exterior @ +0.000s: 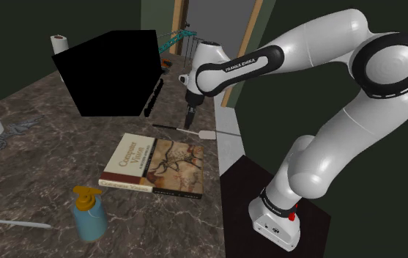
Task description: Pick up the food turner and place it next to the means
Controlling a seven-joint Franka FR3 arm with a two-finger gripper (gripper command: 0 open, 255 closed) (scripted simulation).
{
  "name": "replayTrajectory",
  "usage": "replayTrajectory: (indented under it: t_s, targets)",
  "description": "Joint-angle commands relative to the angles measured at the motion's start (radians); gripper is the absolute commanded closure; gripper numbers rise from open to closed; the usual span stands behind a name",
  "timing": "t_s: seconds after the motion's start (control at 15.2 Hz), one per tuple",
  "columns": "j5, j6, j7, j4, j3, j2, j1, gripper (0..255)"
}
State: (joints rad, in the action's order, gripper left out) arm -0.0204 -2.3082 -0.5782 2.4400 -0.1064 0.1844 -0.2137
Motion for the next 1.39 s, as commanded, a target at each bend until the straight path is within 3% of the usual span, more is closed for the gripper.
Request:
replayTrajectory:
  t_s: [0.0,0.33,0.86,0.92,1.32]
  targets:
    - [-0.006,-0.03,-0.009,0.004,0.0,-0.022,-0.003,0]
    - [-0.017,-0.11,-0.017,0.029,-0.001,-0.078,-0.007,0]
    - [-0.017,-0.11,-0.016,0.029,-0.001,-0.078,-0.006,0]
    - [-0.017,-0.11,-0.016,0.029,-0.001,-0.078,-0.006,255]
    - [-0.017,-0.11,-0.017,0.029,-0.001,-0.078,-0.006,255]
